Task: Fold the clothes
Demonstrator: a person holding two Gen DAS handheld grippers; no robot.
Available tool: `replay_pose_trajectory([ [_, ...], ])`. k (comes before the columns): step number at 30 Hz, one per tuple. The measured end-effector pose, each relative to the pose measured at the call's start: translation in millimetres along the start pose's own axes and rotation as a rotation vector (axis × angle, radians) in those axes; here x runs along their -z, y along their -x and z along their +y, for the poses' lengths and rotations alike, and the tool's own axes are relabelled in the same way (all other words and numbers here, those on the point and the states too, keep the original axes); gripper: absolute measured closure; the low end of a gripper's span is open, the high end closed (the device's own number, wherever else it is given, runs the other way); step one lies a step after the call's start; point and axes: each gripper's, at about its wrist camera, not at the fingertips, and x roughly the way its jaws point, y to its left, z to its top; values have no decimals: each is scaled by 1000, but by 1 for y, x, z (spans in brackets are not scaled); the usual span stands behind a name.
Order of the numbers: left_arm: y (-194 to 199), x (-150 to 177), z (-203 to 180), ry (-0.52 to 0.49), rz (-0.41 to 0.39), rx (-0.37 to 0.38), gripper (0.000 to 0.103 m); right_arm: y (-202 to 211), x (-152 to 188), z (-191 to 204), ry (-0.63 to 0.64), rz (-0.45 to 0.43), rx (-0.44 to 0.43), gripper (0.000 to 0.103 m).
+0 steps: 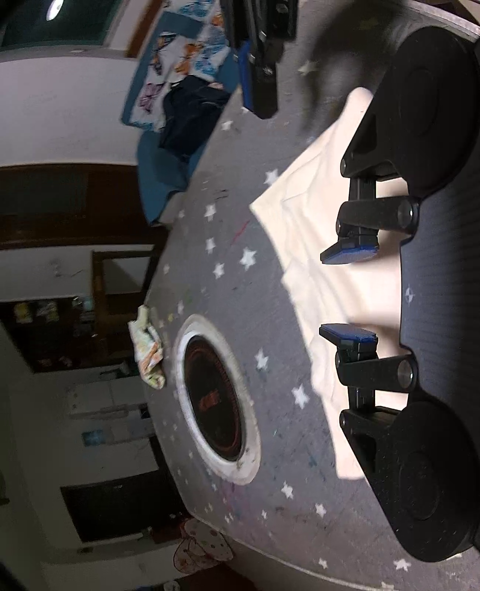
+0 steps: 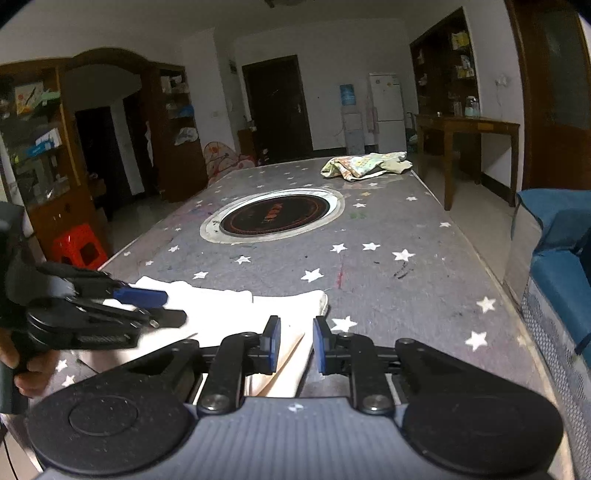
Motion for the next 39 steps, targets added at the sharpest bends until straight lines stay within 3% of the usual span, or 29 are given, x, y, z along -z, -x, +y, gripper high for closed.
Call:
replay_pose_trajectory([
  [8,-5,-12,39,21,-1,-44,67,-34,-24,12,42,76,-19,85],
  [21,-55,2,74,32,87,-16,65,-121,-45,67,173,216,-87,85],
  [27,-58,3,80,92,72,-2,64,-149,-40,76,197,262,-106,85],
  [30,-56,5,78,87,58,-11,64,-156,-37,78,210,262,-102,91],
  [31,-54,4,77,85,53,-14,64,-157,-37,79,215,257,-98,99],
  [35,-39,0,71,59,0,-29,65,-155,-38,83,242,225,-65,100],
  [39,-21,-1,64,51,-48,25,65,-160,-37,80,221,230,-67,100],
])
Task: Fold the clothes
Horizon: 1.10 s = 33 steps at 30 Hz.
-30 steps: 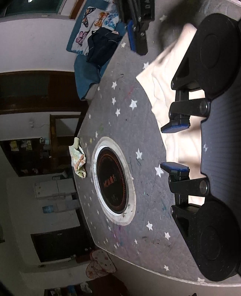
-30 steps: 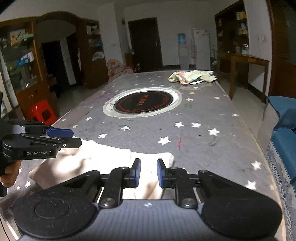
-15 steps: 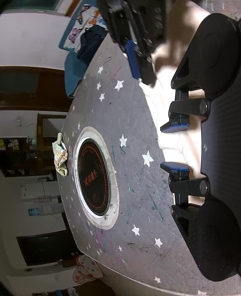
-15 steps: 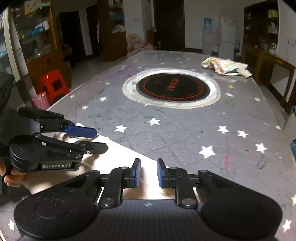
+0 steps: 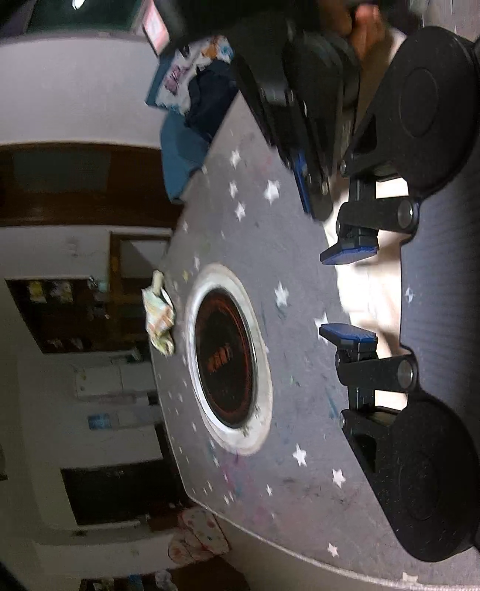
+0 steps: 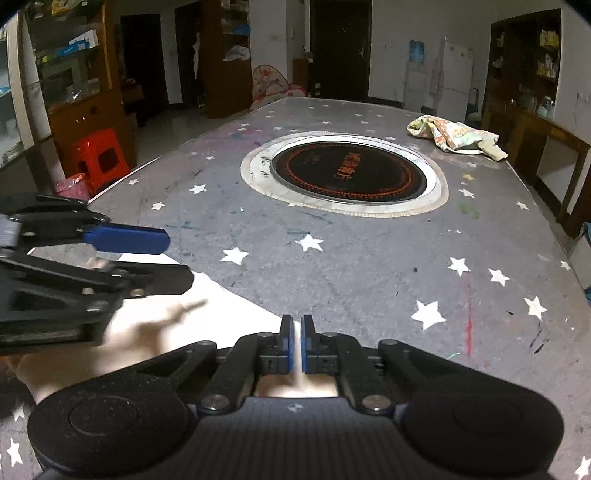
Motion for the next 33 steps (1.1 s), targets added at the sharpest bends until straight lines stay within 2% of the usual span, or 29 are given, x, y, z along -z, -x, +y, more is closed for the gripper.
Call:
replay_pose_trajectory([
  [3,1,5,-6,-8,19,47,66,1,-1,-6,-25,-5,-20,98],
  [7,-10,10,-11,-16,49,49,67,17,-1,-9,-39,-24,-19,97],
  [12,-21,16,-9,2,75,34,67,38,9,0,17,-28,-44,97],
  [17,-23,17,-10,-3,69,19,66,30,24,-4,1,13,-27,97],
  [26,-24,19,-12,-16,60,4,66,61,34,-15,-6,-29,13,97],
  [30,-23,18,-12,-3,59,-1,65,51,42,-25,-43,2,50,97],
  [33,-14,16,-10,10,44,-4,66,57,40,-25,-46,-20,46,97],
])
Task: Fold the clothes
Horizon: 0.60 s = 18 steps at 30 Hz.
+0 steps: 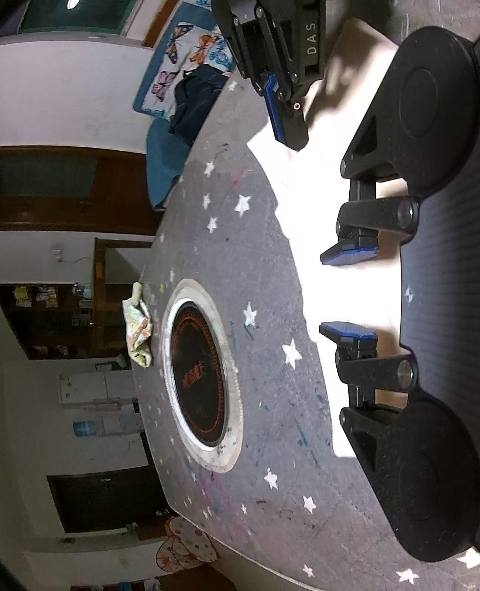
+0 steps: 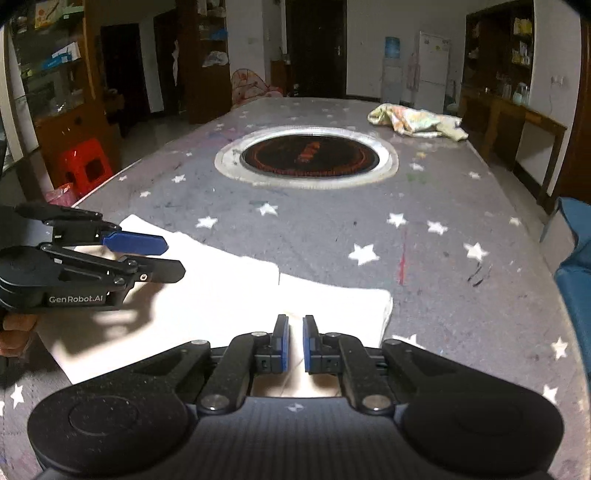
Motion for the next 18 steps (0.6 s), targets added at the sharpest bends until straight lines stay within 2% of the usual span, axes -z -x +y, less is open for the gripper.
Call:
replay_pose_trajectory([
  [6,28,4,6,37,-39,-7,66,-1,-11,8,25,-29,-13,97],
  [11,47,20,16,55,-11,-49,66,-21,-9,7,14,18,1,97],
  [15,62,31,25,74,-6,-68,67,-3,-8,7,16,-5,-17,97],
  [18,67,37,30,85,-6,-72,67,15,-4,11,42,-20,-30,90],
])
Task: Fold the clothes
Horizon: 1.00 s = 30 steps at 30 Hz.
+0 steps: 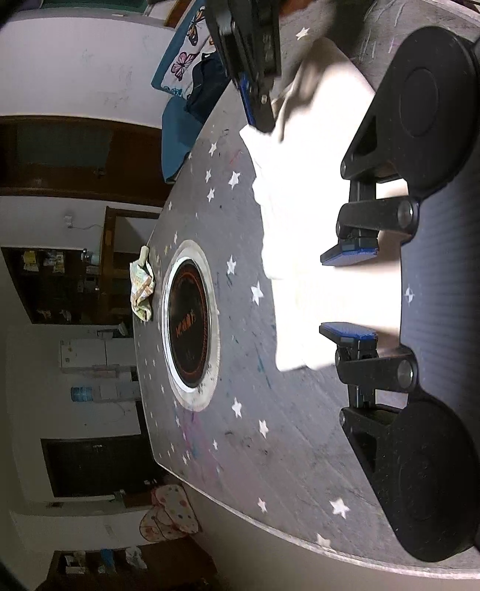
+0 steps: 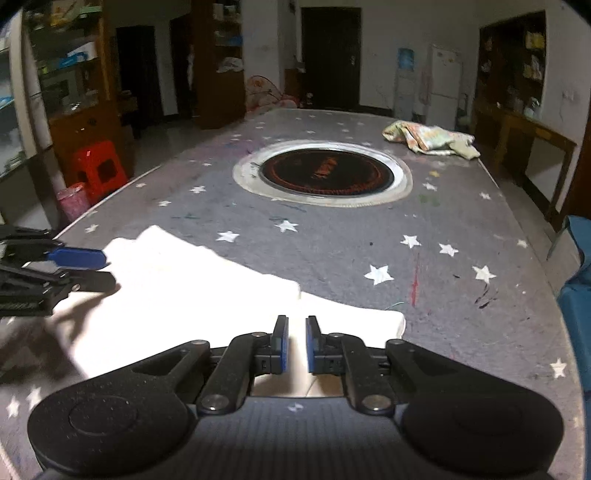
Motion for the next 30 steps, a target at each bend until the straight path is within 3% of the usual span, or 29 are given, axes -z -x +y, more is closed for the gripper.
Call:
replay_pose_trajectory([
  [12,4,4,4,24,-16,-13,67,17,21,-2,-44,17,13,84],
  [18,25,0,-17,-13,-61,42,66,49,29,11,10,-5,-16,84],
  [30,14,22,-28,-38,1,63,66,54,62,20,9,32,-26,83],
])
